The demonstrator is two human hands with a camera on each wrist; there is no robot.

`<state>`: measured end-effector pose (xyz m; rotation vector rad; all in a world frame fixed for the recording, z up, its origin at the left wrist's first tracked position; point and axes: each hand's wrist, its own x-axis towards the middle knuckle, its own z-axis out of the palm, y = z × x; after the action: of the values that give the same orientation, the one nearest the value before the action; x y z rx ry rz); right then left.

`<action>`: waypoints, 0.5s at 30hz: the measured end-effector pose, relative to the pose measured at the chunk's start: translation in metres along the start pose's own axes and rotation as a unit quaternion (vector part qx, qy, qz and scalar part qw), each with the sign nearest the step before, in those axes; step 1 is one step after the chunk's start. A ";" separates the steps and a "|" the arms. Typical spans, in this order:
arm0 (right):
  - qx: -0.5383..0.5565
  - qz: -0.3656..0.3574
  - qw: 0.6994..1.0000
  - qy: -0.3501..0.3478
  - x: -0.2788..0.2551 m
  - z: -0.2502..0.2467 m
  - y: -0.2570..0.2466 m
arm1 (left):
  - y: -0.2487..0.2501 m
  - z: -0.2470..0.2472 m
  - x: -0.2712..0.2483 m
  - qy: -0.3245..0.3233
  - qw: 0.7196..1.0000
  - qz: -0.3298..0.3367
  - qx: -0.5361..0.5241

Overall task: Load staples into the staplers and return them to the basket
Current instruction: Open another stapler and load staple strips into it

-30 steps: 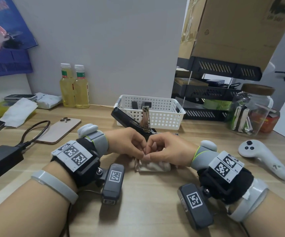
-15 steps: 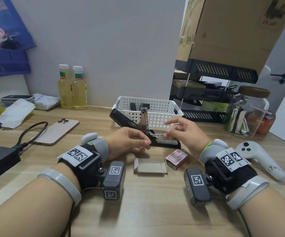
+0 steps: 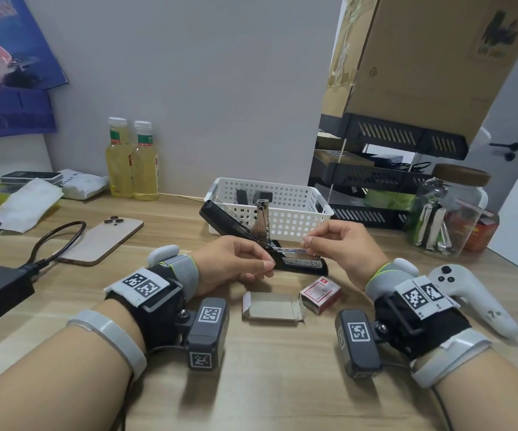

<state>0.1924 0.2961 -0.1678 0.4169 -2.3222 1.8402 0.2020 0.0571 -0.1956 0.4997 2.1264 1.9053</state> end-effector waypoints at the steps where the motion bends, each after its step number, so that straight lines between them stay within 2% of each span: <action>1: -0.008 0.000 1.000 -0.002 0.000 0.000 0.000 | 0.000 0.000 0.000 -0.001 1.000 0.001 0.002; 8: -0.039 0.000 0.999 0.007 -0.002 -0.002 0.001 | 0.000 0.000 -0.001 0.000 1.000 0.001 -0.003; 11: -0.008 -0.006 1.000 0.013 -0.001 0.001 0.001 | 0.001 0.002 -0.001 0.004 1.000 0.001 -0.020; 15: -0.016 -0.040 0.998 -0.036 -0.005 0.010 -0.004 | 0.002 0.010 0.001 -0.003 0.996 0.004 -0.084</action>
<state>0.1991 0.2865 -0.1680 0.5717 -2.3415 1.7765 0.2055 0.0670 -0.1945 0.4796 1.9411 2.0611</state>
